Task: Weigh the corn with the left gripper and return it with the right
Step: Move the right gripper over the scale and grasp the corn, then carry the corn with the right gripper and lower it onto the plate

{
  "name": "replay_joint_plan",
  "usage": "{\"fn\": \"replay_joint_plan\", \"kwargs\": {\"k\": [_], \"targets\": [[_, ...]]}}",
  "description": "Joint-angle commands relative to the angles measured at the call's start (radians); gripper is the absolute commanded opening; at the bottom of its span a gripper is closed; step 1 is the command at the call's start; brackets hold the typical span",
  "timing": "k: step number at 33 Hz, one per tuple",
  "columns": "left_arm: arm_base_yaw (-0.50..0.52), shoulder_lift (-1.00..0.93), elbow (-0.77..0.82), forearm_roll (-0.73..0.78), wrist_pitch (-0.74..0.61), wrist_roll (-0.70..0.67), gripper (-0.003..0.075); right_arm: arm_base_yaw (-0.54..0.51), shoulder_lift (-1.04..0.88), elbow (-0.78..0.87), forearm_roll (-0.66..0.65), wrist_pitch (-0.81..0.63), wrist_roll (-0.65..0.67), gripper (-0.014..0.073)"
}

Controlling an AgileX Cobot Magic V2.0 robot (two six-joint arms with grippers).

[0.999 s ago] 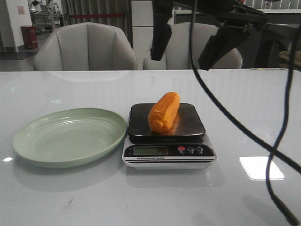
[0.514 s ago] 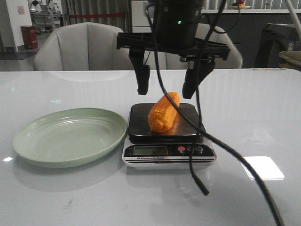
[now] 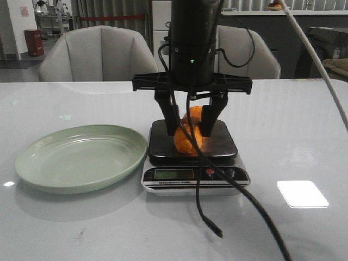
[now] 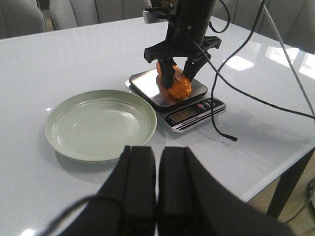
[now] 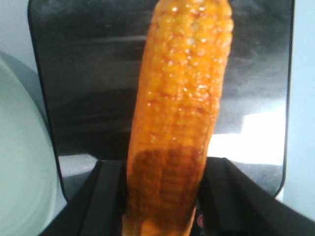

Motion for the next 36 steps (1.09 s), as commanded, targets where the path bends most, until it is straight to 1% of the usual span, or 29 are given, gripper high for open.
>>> {"fn": "replay_joint_plan", "kwargs": {"k": [1,5,8,13,18,23,26,31,33,36], "targets": [[-0.005,-0.021,-0.022,-0.008,-0.076,-0.002,0.0114,-0.004,-0.053,-0.036,-0.016,-0.026,0.005,0.0235],[-0.005,-0.021,-0.022,-0.008,-0.076,-0.002,0.0114,0.01,-0.053,-0.082,0.004,-0.016,0.004,0.0232],[-0.005,-0.021,-0.022,-0.008,-0.076,-0.002,0.0114,0.037,-0.053,-0.129,0.043,-0.022,0.004,0.0232],[-0.005,-0.021,-0.022,-0.008,-0.076,-0.002,0.0114,0.096,-0.052,-0.155,0.125,-0.12,0.002,0.0227],[-0.005,-0.021,-0.022,-0.008,-0.076,-0.002,0.0114,0.159,-0.023,-0.155,0.132,-0.235,-0.003,0.023],[-0.005,-0.021,-0.022,-0.008,-0.076,-0.002,0.0114,0.201,0.028,-0.155,0.134,-0.292,-0.003,0.0242],[-0.005,-0.021,-0.022,-0.008,-0.076,-0.002,0.0114,0.212,0.054,-0.155,0.134,-0.31,-0.003,0.0304],[-0.005,-0.021,-0.022,-0.008,-0.076,-0.002,0.0114,0.224,0.081,-0.167,0.137,-0.351,-0.003,0.051],[-0.005,-0.021,-0.022,-0.008,-0.076,-0.002,0.0114,0.225,0.085,-0.18,0.136,-0.349,-0.003,0.0559],[-0.005,-0.021,-0.022,-0.008,-0.076,-0.002,0.0114,0.207,0.085,-0.208,0.136,-0.32,-0.003,0.0581]]}}
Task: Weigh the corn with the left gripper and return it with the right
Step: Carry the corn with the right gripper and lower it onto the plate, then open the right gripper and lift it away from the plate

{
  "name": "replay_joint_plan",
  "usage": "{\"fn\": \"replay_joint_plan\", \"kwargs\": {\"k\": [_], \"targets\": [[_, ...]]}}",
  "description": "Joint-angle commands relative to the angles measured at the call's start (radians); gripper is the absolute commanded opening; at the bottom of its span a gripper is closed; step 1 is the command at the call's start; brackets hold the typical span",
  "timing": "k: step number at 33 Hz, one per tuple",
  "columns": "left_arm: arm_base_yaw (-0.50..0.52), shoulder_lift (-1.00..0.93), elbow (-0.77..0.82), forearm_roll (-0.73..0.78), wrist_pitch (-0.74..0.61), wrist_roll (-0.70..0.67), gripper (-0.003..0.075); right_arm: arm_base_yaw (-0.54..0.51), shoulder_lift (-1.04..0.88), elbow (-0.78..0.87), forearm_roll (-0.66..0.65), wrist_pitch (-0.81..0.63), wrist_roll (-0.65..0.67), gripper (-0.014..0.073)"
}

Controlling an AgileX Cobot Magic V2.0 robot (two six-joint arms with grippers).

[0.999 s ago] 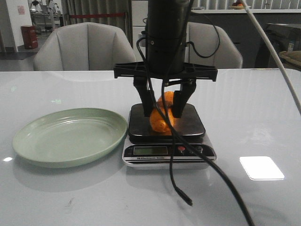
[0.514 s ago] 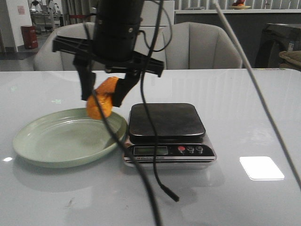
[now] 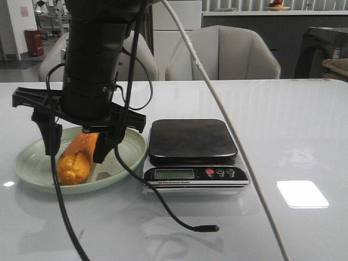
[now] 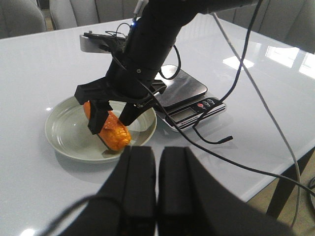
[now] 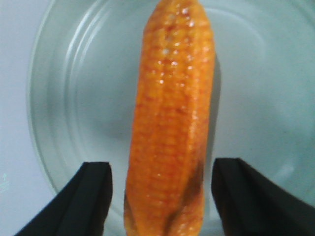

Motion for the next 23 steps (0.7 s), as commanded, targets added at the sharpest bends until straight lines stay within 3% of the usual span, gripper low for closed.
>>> {"fn": "replay_joint_plan", "kwargs": {"k": [1,7,11,17,23], "targets": [[-0.005,-0.021,-0.023,-0.008,-0.076,-0.002,0.0114,-0.026,-0.073,-0.066,-0.002,-0.009,-0.005,0.058],[-0.005,-0.021,-0.023,-0.008,-0.076,-0.002,0.0114,-0.089,-0.093,-0.129,-0.001,0.122,-0.05,0.058],[-0.005,-0.021,-0.023,-0.008,-0.076,-0.002,0.0114,-0.136,-0.112,-0.153,0.035,0.229,-0.203,0.0574],[-0.005,-0.021,-0.023,-0.008,-0.076,-0.002,0.0114,-0.219,-0.124,-0.154,0.168,0.377,-0.535,0.0574],[-0.005,-0.021,-0.023,-0.008,-0.076,-0.002,0.0114,-0.284,-0.15,-0.154,0.23,0.499,-0.726,0.0574]]}}
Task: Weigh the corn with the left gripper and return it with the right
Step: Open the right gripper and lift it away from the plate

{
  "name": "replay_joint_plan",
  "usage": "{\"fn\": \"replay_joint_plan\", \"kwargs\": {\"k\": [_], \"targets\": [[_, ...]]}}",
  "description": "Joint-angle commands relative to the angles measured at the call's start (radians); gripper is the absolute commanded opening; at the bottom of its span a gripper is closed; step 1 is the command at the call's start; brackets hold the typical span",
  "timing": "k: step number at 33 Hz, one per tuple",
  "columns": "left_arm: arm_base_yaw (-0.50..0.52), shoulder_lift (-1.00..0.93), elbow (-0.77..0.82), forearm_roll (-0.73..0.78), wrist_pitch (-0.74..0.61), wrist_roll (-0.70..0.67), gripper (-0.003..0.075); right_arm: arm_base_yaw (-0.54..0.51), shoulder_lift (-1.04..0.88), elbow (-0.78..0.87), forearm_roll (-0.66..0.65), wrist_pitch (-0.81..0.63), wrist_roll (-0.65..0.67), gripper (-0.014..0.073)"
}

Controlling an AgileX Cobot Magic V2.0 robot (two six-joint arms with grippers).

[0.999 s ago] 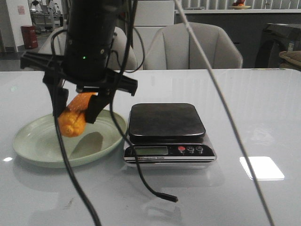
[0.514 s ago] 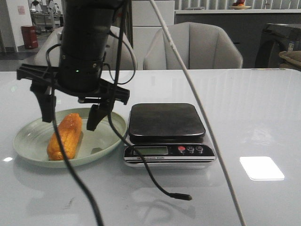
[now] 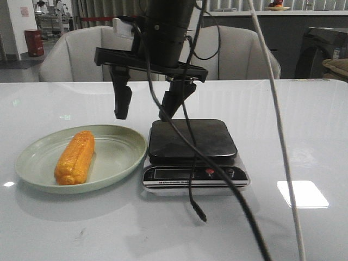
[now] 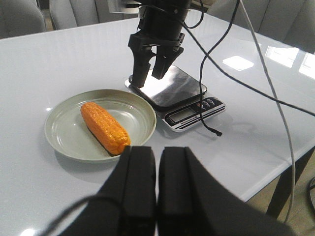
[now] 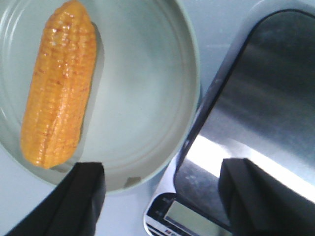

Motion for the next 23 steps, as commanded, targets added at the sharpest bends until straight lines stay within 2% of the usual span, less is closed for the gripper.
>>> {"fn": "replay_joint_plan", "kwargs": {"k": [1,11,18,23], "targets": [[-0.005,-0.021,-0.023,-0.008,-0.076,-0.002,0.0114,-0.034,-0.11,-0.027,0.037,0.103,-0.121,0.0574],[-0.005,-0.021,-0.023,-0.008,-0.076,-0.002,0.0114,-0.123,-0.236,0.095,0.036,0.099,-0.268,0.0573],[-0.005,-0.021,-0.023,-0.008,-0.076,-0.002,0.0114,-0.193,-0.363,0.306,0.037,0.026,-0.327,0.0573],[-0.005,-0.021,-0.023,-0.008,-0.076,-0.002,0.0114,-0.236,-0.494,0.514,0.037,-0.098,-0.354,0.0573]]}}
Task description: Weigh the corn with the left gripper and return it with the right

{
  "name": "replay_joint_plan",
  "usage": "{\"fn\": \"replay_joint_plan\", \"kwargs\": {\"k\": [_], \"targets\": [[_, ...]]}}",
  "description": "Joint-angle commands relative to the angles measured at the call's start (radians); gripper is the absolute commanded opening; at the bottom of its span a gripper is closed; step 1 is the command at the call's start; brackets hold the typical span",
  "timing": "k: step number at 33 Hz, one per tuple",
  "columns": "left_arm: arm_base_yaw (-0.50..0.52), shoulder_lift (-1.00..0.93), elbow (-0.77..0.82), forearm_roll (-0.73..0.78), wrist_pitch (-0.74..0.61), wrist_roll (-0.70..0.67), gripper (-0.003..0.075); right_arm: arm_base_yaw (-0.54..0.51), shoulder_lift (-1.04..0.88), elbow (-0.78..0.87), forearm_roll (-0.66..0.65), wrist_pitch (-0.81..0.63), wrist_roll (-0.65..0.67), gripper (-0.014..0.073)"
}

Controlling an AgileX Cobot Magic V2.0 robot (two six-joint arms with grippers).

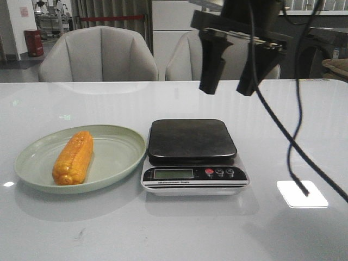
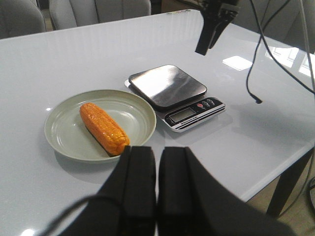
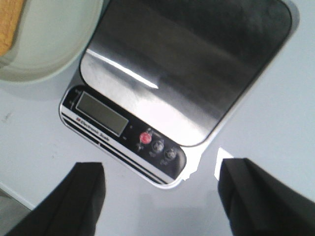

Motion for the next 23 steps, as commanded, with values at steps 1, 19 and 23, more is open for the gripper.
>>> {"fn": "replay_joint_plan", "kwargs": {"k": [1,19,23], "targets": [[-0.005,-0.021,-0.023,-0.008,-0.076,-0.002,0.0114,-0.034,-0.16,0.108,0.019,-0.099,-0.026,0.0573],[-0.005,-0.021,-0.023,-0.008,-0.076,-0.002,0.0114,-0.061,-0.8,0.673,0.03,-0.578,-0.051,0.0573],[-0.005,-0.021,-0.023,-0.008,-0.076,-0.002,0.0114,-0.06,-0.96,0.757,0.03,-0.677,-0.051,0.0573]]}}
